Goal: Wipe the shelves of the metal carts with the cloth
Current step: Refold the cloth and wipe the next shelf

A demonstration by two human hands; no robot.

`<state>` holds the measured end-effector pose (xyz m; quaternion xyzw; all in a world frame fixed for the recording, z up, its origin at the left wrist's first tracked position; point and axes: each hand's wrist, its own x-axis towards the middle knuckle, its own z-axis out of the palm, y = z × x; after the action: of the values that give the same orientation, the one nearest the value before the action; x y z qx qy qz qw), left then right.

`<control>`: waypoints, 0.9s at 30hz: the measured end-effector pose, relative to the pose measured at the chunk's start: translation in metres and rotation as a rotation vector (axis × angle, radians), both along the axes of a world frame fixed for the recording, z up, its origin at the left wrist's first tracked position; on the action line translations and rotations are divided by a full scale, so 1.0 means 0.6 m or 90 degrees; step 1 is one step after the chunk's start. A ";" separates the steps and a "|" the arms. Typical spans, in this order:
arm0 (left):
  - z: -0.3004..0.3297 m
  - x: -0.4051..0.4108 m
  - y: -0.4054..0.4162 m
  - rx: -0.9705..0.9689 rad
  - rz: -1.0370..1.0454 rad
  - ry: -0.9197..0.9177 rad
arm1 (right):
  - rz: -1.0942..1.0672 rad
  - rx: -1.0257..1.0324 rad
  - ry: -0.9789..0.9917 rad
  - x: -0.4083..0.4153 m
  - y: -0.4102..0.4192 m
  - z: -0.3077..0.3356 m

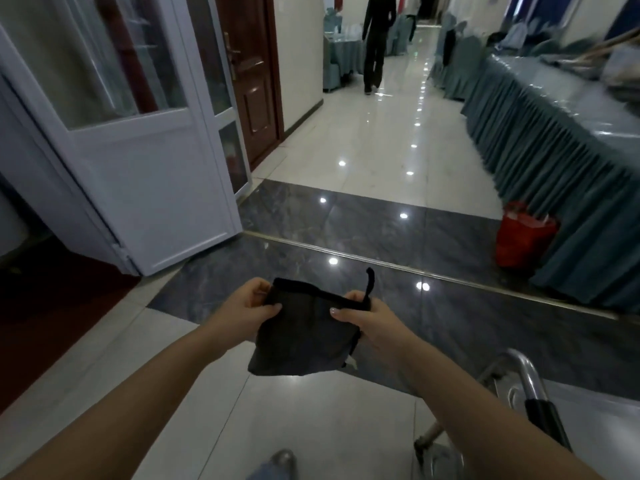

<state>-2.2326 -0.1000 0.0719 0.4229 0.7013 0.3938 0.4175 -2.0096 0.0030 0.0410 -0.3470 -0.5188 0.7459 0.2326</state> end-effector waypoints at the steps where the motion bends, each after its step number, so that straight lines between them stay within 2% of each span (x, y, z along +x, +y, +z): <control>1: -0.001 -0.017 0.034 0.003 -0.023 -0.012 | -0.021 0.047 -0.033 -0.011 0.023 -0.001; 6: 0.003 -0.079 0.204 0.022 -0.190 -0.041 | -0.134 0.187 -0.168 -0.051 0.134 0.000; 9: 0.001 -0.084 0.304 0.005 -0.333 0.036 | -0.167 0.273 -0.268 -0.057 0.194 0.007; 14: -0.015 -0.039 0.462 0.009 -0.509 0.144 | -0.296 0.298 -0.340 -0.018 0.286 0.007; 22: -0.056 0.095 0.734 0.000 -0.596 0.244 | -0.340 0.287 -0.378 0.119 0.471 -0.009; 25: -0.052 0.162 0.821 0.014 -0.623 0.289 | -0.402 0.287 -0.382 0.180 0.542 -0.008; 27: -0.049 0.206 0.869 0.033 -0.637 0.269 | -0.450 0.297 -0.394 0.222 0.577 -0.003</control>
<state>-2.1092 0.4213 0.0424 0.7851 0.4731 0.0706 0.3935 -1.8764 0.3494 0.0394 -0.6441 -0.5668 0.3493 0.3767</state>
